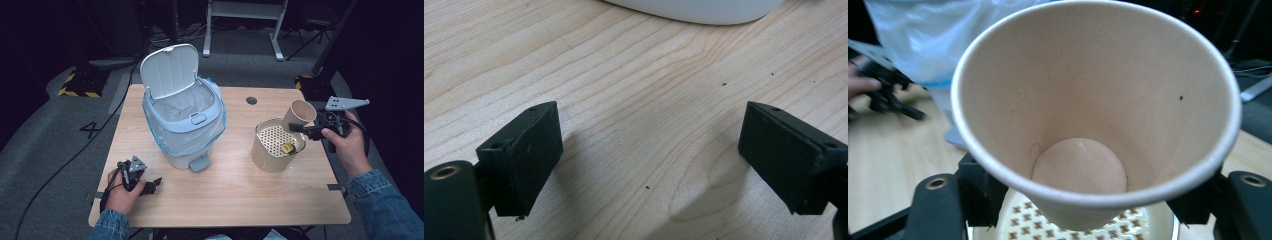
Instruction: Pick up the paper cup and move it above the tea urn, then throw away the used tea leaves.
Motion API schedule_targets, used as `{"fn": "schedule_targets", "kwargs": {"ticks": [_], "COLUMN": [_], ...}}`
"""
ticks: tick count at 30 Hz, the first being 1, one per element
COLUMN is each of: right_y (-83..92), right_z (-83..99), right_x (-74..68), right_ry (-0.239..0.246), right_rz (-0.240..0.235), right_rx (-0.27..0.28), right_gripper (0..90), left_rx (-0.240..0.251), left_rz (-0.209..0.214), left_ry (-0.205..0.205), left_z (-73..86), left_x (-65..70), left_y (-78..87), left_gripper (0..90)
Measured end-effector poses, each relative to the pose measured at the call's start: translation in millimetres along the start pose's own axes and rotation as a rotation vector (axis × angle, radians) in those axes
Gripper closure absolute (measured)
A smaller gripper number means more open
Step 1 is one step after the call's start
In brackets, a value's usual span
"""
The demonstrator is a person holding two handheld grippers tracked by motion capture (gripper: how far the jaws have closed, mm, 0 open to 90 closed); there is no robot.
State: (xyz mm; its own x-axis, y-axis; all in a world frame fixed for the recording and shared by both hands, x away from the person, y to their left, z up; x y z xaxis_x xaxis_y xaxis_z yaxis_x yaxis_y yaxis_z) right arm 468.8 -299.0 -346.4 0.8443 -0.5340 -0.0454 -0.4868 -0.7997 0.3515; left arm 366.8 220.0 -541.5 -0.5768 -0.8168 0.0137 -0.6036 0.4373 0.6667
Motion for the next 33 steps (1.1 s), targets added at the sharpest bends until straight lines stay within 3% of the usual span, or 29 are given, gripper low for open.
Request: {"fn": "schedule_targets", "kwargs": {"ticks": [10,16,20,25,33], "right_y": [6.1,4.8,3.5,-3.9,-29.0], "right_z": [-0.2,-4.1,-7.0,-19.3,-53.3], "right_x": [-2.9,-7.2,-10.6,-20.8,-38.1], "right_ry": [0.011,0.079,0.099,0.091,0.111], "right_rz": [0.006,0.044,0.079,0.04,-0.027], "right_rx": [-0.012,-0.028,-0.052,-0.059,-0.042], "right_gripper": [30.3,30.1,30.2,30.2,30.0], "left_rx": [0.0,-0.002,-0.002,-0.001,-0.001], "left_rz": [0.0,0.0,0.0,-0.003,-0.003], "left_ry": [0.002,0.001,0.002,0.005,0.005], "left_z": [-1.1,-1.1,-0.9,-0.8,-0.8], "left_x": [-0.1,-0.1,0.2,0.5,0.4], "left_y": [-1.5,-1.3,-1.2,-1.1,-1.1], "left_gripper": [9.8,9.8,9.8,9.9,9.9]}}
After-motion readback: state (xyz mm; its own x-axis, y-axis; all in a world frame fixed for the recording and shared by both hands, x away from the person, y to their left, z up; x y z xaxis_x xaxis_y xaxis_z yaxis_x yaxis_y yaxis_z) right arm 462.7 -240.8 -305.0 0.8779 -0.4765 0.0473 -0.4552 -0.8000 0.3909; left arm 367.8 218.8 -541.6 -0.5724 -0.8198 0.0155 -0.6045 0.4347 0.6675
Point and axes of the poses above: each handheld gripper's, and its own axes: y roughly backward along the jaws, z roughly out of its underside, x roughly to its right, the point moved 5 cm from there along -y, roughly forward along the jaws, and after that the axes turned 5 degrees about x, right-handed, at the moved point
